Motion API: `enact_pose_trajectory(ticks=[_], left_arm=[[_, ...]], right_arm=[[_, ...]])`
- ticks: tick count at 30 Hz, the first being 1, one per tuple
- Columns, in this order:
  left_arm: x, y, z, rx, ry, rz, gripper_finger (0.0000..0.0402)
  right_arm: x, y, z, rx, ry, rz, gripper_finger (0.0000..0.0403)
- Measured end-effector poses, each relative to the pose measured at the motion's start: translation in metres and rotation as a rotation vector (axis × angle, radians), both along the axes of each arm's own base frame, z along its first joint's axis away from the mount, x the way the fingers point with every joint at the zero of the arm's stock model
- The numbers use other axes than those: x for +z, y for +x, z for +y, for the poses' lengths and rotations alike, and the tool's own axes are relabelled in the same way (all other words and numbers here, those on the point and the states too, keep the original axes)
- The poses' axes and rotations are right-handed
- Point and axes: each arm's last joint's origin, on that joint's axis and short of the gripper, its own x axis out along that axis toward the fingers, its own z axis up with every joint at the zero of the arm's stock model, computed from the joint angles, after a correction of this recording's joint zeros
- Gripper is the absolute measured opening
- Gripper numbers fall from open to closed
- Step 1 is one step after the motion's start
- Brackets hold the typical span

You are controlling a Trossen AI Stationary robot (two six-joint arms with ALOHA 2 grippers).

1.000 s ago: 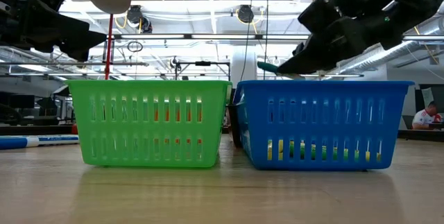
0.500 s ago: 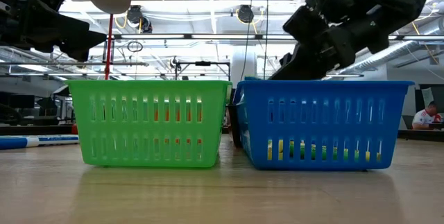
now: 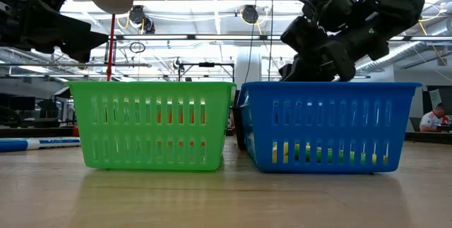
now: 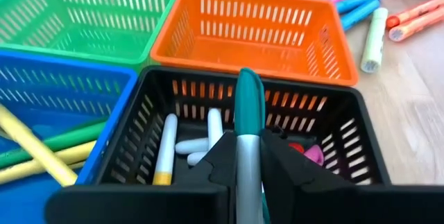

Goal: Pick & Place Markers
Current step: Put the green highlighter pen into the black basket

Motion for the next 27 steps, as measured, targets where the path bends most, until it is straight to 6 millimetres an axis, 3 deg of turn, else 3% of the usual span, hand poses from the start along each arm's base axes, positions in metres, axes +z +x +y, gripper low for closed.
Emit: enact_pose_trajectory(ticks=[27], left_arm=[[0.0001, 0.0000, 0.0000, 0.000, 0.000, -0.001, 0.0212]], right_arm=[[0.0003, 0.0001, 0.0000, 0.000, -0.001, -0.003, 0.0040]])
